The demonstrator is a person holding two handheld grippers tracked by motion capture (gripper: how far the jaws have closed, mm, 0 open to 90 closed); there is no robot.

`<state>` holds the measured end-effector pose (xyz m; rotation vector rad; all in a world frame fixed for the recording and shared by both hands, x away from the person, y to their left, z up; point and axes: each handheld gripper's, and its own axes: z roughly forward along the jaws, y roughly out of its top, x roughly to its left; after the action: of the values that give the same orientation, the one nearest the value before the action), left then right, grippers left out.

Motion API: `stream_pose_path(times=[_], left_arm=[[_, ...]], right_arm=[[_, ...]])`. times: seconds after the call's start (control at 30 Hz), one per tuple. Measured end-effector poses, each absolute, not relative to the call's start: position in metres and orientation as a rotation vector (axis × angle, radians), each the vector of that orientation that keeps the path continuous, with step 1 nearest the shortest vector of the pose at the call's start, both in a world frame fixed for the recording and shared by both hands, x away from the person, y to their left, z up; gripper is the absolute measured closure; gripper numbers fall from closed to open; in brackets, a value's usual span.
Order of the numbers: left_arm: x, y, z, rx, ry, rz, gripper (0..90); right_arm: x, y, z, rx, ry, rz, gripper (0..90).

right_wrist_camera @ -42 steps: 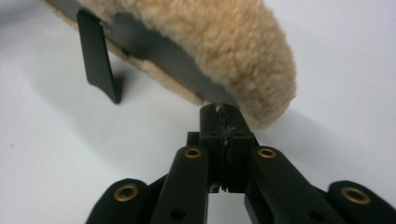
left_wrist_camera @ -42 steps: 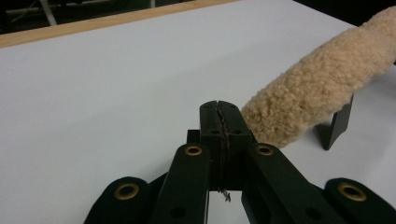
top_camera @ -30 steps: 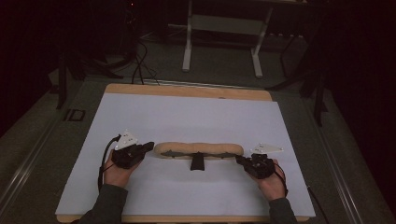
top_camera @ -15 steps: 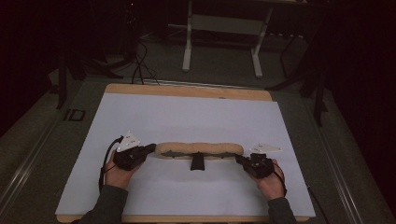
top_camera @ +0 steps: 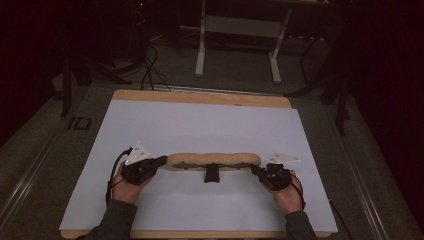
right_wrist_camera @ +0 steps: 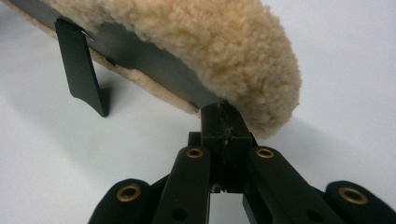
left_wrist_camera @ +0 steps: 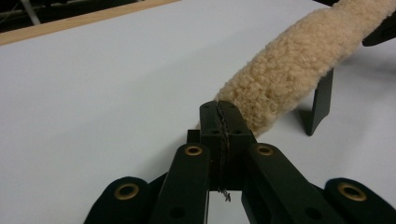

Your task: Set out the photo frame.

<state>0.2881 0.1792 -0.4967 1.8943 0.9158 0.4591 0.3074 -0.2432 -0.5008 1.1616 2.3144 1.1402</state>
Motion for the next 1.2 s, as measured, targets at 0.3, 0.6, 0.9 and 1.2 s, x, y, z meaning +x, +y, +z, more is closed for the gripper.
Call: stream_pose_path(times=[0.3,0.6,0.9,1.2], left_arm=[[0.286,0.178,-0.496,1.903,0.910,0.462,90.0],[0.284,0.177,-0.496,1.906,0.905,0.460,90.0],[0.282,0.175,-0.496,1.912,0.901,0.463,90.0],[0.278,0.172,-0.496,1.914,0.893,0.458,90.0]], right_arm=[[0.309,-0.241,-0.500,1.178,2.306,1.140,90.0],[0.310,-0.238,-0.500,1.186,2.292,1.136,90.0],[0.309,-0.234,-0.499,1.199,2.266,1.125,90.0],[0.313,-0.228,-0.498,1.197,2.282,1.110,90.0]])
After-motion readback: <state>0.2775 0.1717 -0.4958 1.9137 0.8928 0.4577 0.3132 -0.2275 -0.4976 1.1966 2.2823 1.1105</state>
